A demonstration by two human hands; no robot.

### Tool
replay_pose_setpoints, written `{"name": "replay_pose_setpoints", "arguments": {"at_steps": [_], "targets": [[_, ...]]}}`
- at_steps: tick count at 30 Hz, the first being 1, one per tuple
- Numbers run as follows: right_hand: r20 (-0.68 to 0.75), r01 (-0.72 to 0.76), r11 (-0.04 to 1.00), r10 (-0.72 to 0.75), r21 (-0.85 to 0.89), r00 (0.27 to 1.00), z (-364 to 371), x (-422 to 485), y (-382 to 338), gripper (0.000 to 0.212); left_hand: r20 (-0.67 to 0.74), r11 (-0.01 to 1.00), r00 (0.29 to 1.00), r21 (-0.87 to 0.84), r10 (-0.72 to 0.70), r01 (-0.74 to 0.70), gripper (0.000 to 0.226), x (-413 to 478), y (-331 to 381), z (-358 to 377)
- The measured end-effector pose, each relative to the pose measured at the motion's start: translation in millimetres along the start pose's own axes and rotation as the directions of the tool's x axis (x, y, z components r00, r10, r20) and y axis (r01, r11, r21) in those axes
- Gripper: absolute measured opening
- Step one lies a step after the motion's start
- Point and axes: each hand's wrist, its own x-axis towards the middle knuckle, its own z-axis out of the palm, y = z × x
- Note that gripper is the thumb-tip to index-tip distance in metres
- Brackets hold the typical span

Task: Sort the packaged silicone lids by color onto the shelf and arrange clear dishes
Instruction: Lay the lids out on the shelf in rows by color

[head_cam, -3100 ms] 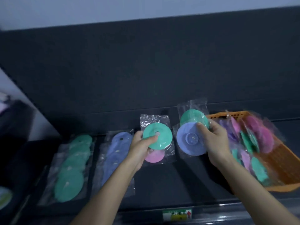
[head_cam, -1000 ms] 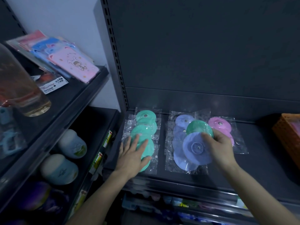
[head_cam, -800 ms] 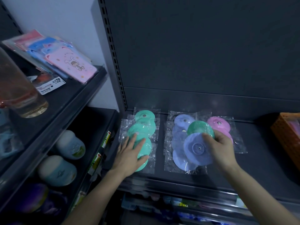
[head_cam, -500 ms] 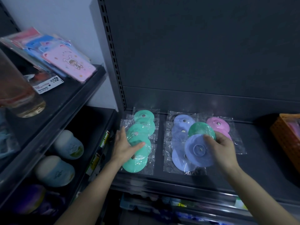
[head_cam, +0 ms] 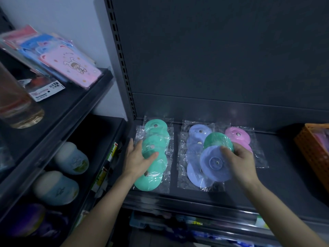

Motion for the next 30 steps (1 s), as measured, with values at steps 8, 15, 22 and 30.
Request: {"name": "replay_pose_setpoints", "arguments": {"at_steps": [8,15,22,30], "targets": [[-0.012,-0.005,1.000,0.005,-0.015,1.000,-3.3,0.3,-1.7,0.030,-0.026,0.995,0.999,0.099,0.025,-0.022,0.077,0.7,5.2,2.6],[-0.046,-0.061,0.995,0.065,0.083,0.997,-3.9,-0.7,-4.5,0.030,0.010,0.873,0.873,0.001,0.487,-0.487,0.037,-28.2,74.1,14.1],[-0.035,-0.164,0.925,0.187,0.343,0.982,-8.8,-0.6,-8.7,0.014,0.426,0.734,0.661,-0.011,0.618,-0.679,0.097,-56.5,121.6,59.5],[0.075,-0.223,0.919,0.210,0.325,0.975,-37.6,6.5,-9.5,0.031,0.290,0.783,0.731,-0.137,0.617,-0.607,0.033,-62.6,142.9,77.1]]}}
